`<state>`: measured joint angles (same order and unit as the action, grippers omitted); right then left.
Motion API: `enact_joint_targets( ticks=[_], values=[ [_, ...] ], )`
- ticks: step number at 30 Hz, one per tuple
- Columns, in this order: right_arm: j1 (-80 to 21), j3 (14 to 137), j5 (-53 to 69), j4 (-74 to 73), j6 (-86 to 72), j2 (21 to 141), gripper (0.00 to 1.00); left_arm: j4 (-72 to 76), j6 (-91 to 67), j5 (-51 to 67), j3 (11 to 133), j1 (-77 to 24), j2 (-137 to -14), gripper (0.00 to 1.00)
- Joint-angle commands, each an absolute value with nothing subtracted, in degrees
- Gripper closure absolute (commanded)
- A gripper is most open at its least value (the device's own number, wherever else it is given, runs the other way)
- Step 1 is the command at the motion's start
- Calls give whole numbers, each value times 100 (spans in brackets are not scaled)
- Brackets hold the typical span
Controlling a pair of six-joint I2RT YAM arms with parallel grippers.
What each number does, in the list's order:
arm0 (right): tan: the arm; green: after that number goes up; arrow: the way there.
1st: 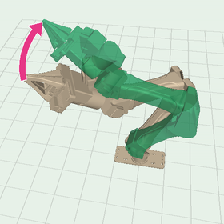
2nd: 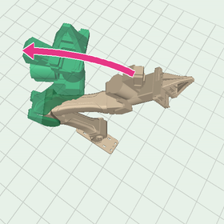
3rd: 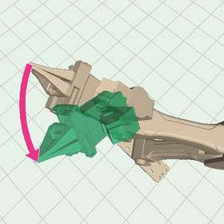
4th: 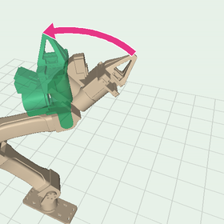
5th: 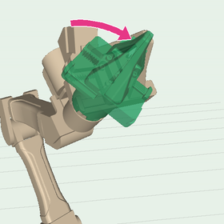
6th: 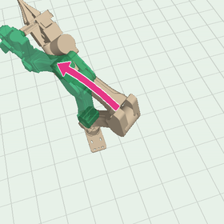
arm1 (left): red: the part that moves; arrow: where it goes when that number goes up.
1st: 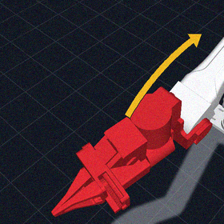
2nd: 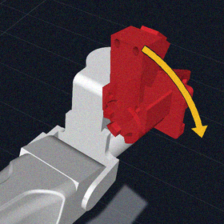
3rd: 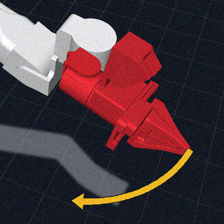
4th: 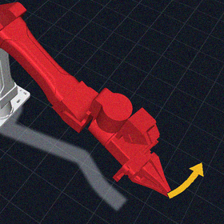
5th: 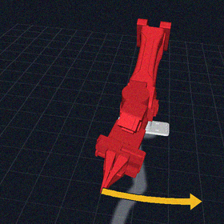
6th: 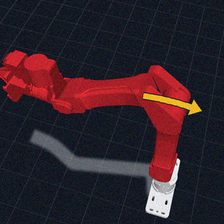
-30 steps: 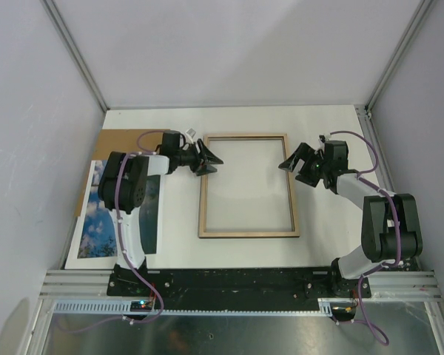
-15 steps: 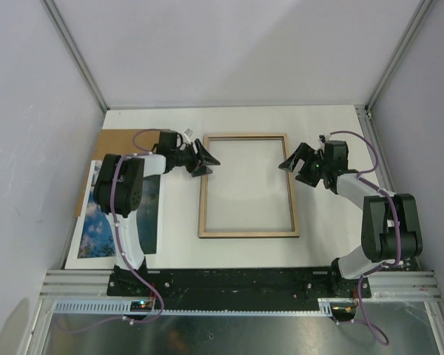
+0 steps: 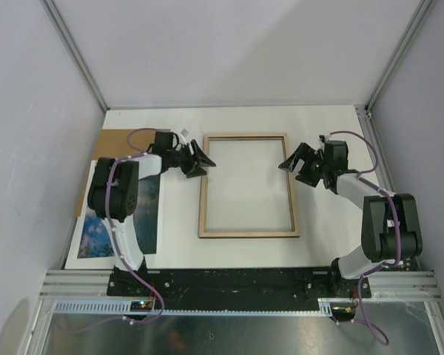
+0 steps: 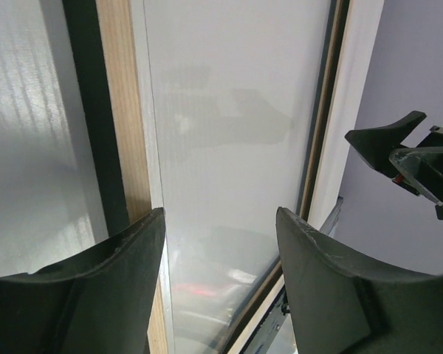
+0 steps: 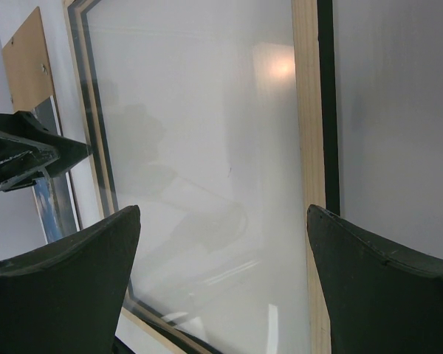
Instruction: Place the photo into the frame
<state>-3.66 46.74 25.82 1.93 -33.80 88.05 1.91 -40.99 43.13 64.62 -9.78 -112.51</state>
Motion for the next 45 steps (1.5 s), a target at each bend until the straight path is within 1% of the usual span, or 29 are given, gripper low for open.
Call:
enact_joint_targets(
  ticks=[1,15,22,24,29,35,39,45],
  values=[
    [-384,4671,2500,255,-3259,8645,1,-101,-3782,4132,6432,-930,-10842,34],
    [-385,4673,2491,289,-3269,8665,1,-507,-3503,3898,6452,-905,-10685,34],
    [-410,4676,2354,246,-3232,8700,1,-681,-3415,3446,6294,-946,-10391,38],
    [-443,4676,2252,220,-3199,8685,1,-777,-3376,3116,6208,-966,-10224,42],
    [-571,4807,1846,-79,-3025,8638,1,-1078,-3237,2050,5903,-1161,-9725,62],
    [-742,4985,1265,-530,-2845,8569,2,-1202,-3268,961,5543,-1333,-9291,79],
    [-853,5049,995,-653,-2806,8571,4,-1297,-3269,545,5545,-1382,-9333,90],
    [-920,5136,792,-783,-2769,8577,6,-1307,-3364,398,5750,-1575,-9796,99]
  ],
)
